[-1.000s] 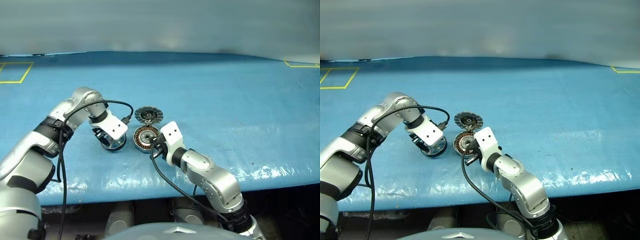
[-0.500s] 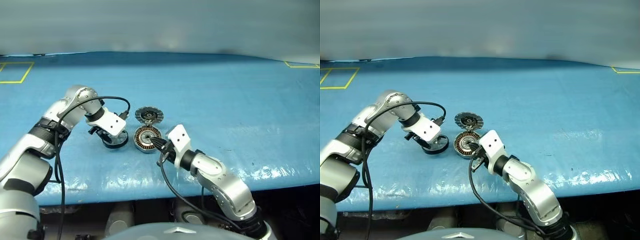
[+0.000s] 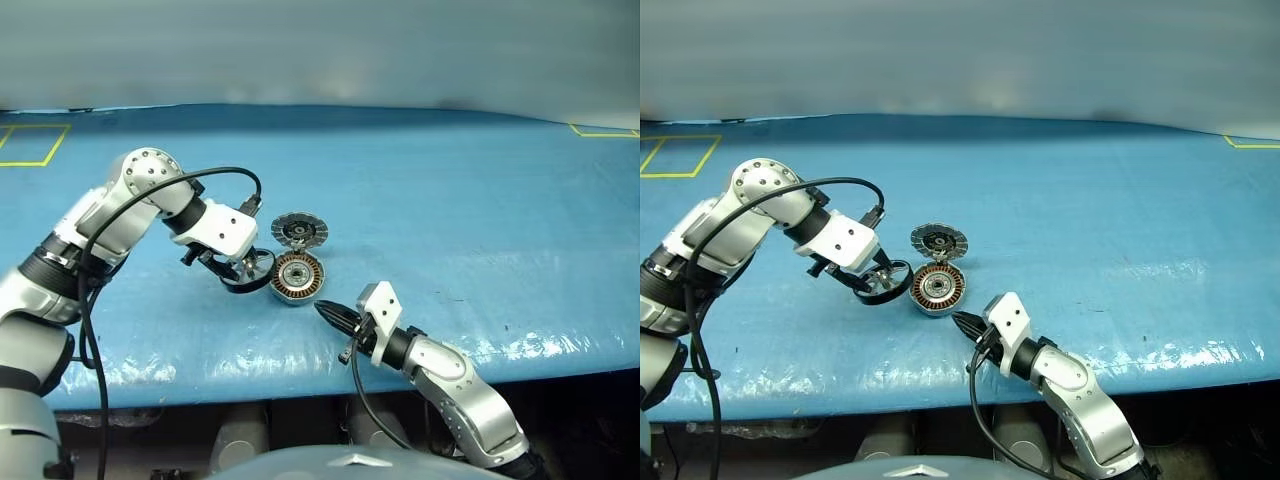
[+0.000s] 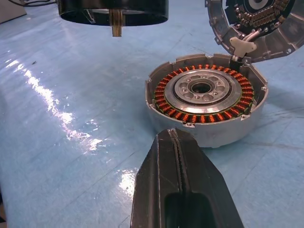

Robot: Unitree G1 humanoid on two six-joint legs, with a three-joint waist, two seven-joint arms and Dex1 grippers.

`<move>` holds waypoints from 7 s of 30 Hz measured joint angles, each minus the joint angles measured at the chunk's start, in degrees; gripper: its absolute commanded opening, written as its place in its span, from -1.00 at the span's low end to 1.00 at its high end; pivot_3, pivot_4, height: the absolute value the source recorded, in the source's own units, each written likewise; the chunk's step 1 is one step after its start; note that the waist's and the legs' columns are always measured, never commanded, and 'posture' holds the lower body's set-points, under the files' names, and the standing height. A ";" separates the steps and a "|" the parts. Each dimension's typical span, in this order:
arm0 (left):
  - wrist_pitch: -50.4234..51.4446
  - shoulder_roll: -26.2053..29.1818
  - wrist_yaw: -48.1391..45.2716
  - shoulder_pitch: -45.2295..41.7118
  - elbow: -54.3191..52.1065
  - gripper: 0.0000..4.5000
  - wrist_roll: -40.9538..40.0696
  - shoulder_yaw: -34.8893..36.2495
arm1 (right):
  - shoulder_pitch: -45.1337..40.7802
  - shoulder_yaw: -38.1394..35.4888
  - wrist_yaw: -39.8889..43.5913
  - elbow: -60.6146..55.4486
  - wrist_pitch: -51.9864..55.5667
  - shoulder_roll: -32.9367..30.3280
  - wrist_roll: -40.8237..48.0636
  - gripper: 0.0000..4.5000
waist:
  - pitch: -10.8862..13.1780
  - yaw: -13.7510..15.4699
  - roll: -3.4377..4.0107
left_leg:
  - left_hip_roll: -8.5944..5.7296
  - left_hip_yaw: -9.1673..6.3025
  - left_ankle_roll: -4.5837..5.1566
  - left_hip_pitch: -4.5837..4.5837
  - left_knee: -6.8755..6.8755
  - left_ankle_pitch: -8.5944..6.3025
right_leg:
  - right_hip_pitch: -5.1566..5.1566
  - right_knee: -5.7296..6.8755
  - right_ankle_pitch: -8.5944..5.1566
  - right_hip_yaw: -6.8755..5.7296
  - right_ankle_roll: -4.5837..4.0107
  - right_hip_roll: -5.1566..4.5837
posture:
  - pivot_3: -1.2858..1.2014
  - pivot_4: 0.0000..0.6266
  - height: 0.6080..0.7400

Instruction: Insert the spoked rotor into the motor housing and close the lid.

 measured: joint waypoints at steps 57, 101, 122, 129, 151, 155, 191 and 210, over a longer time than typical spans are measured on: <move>-1.14 -14.89 12.09 4.54 8.07 -0.21 11.59 1.53 | 3.15 -3.57 -1.23 4.82 -4.49 3.46 -1.57 -1.00 | 0.00 0.19 0.00 | -0.02 0.04 0.00 0.05 0.01 0.00 | 0.06 -0.04 0.01 0.07 0.00 0.01 | 0.03 -0.52 1.00; 28.83 -23.64 40.04 47.47 -27.97 -1.00 -11.67 29.92 | -10.89 -5.82 -18.31 1.62 18.92 6.95 -8.81 -1.00 | 0.01 0.09 0.04 | 0.01 0.09 -0.02 0.15 -0.04 -0.01 | 0.06 -0.06 -0.08 0.13 -0.18 -0.05 | 0.03 -0.52 1.00; -5.63 -37.81 56.16 69.04 -18.25 -1.00 -8.08 26.80 | -48.30 -0.69 -2.43 28.94 15.29 1.68 -12.65 -1.00 | 0.02 -0.42 0.11 | -0.05 0.30 0.00 0.23 -0.18 -0.02 | 0.08 -0.25 0.05 0.26 -0.11 -0.10 | 0.03 -0.52 1.00; -15.51 -38.80 55.55 68.09 -9.84 -1.00 -8.53 26.33 | -51.49 -0.72 10.29 37.64 8.14 3.93 -9.29 -1.00 | 0.02 -0.26 0.13 | -0.06 0.30 0.01 0.24 -0.17 -0.02 | 0.11 -0.27 0.09 0.26 -0.05 -0.12 | 0.03 -0.52 1.00; -19.09 -39.15 55.08 68.49 -5.11 -1.00 -11.73 26.85 | -33.79 1.36 11.52 19.44 15.20 9.96 -4.38 -1.00 | 0.01 -0.39 0.20 | -0.03 0.37 0.00 0.33 -0.22 -0.03 | 0.11 -0.25 0.03 0.33 -0.13 -0.09 | 0.03 -0.52 1.00; -18.99 -38.23 53.90 69.70 -5.13 -1.00 -13.25 27.00 | -29.99 -0.05 6.20 17.53 16.02 13.37 -3.53 -1.00 | 0.01 -0.36 0.20 | -0.01 0.37 0.00 0.32 -0.26 -0.03 | 0.07 -0.27 0.01 0.32 -0.16 -0.09 | 0.03 -0.52 1.00; -19.37 -38.37 53.78 70.60 -6.13 -1.00 -13.24 26.89 | -16.69 0.96 -12.31 -7.69 27.12 11.48 2.68 -0.17 | 0.02 -0.31 0.19 | 0.02 0.36 -0.03 0.34 -1.30 -0.03 | 0.03 -1.05 -0.21 0.25 -0.20 -0.14 | 0.03 -0.52 1.00; -22.83 -37.97 57.30 69.78 -6.24 -1.00 -11.44 29.33 | -18.07 3.59 -13.53 -3.89 30.19 9.32 -0.34 0.99 | 0.01 -0.23 0.17 | 0.02 0.35 -0.03 0.31 -1.31 -0.03 | 0.04 -1.11 -0.19 0.23 -0.17 -0.14 | 0.03 -0.52 1.00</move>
